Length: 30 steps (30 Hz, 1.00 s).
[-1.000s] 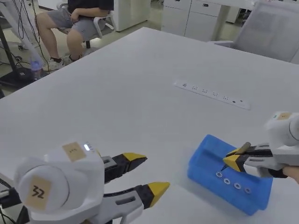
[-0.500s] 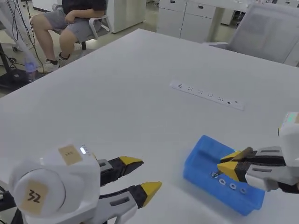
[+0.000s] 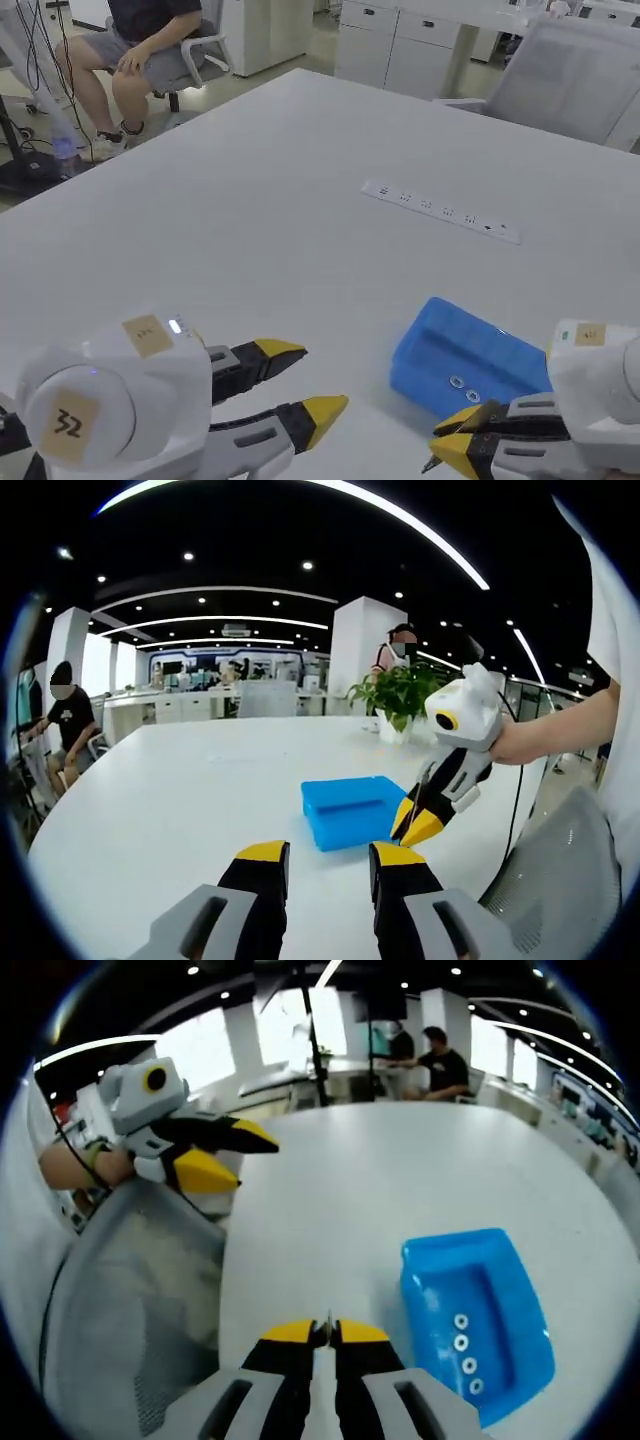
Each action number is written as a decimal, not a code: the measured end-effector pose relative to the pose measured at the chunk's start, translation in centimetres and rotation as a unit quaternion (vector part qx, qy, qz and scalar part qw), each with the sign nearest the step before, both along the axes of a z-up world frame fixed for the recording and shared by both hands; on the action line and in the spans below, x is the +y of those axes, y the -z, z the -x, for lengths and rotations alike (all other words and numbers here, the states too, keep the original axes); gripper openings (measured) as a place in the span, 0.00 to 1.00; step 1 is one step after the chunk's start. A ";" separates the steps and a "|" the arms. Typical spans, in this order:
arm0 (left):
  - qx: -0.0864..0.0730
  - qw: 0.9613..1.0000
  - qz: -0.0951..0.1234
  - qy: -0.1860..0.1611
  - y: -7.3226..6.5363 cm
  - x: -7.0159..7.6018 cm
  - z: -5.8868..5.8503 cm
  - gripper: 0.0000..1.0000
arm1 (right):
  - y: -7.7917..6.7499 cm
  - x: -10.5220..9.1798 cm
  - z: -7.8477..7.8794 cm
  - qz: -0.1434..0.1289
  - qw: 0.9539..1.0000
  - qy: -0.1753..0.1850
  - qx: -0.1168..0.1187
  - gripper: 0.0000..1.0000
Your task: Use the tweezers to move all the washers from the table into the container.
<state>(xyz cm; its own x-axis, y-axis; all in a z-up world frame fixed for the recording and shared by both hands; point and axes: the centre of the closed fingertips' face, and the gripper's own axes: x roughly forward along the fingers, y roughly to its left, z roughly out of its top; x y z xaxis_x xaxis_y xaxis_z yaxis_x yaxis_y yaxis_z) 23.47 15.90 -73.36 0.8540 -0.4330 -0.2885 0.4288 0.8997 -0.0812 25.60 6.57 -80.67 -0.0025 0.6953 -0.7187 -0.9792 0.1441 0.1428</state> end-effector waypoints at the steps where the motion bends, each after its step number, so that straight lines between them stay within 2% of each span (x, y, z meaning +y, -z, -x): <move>1: -0.001 1.000 0.000 0.000 0.0 0.0 0.0 0.30 | 0.3 0.0 0.5 0.005 1.000 -0.005 0.011 0.03; 8: -0.001 1.000 0.010 0.000 -0.2 -0.1 0.0 0.31 | 1.3 0.0 1.8 0.021 0.999 -0.017 0.038 0.04; 14: -0.003 1.000 0.012 0.000 -0.2 0.0 0.0 0.32 | 1.7 -0.2 2.4 0.032 0.998 -0.025 0.042 0.04; 20: -0.005 1.000 0.015 -0.003 -0.3 0.1 0.0 0.32 | 1.7 -0.3 2.1 0.036 0.999 -0.024 0.031 0.04; 26: -0.005 1.000 0.017 -0.003 -0.3 0.1 0.0 0.33 | 1.8 -0.1 2.2 0.038 0.998 -0.030 0.030 0.04; 29: -0.005 1.000 0.019 -0.004 -0.3 0.1 0.0 0.33 | 1.8 0.1 2.4 0.040 0.998 -0.036 0.021 0.04; 30: -0.005 1.000 0.019 -0.005 -0.3 0.2 0.0 0.33 | 1.8 0.2 2.5 0.041 0.998 -0.046 0.012 0.04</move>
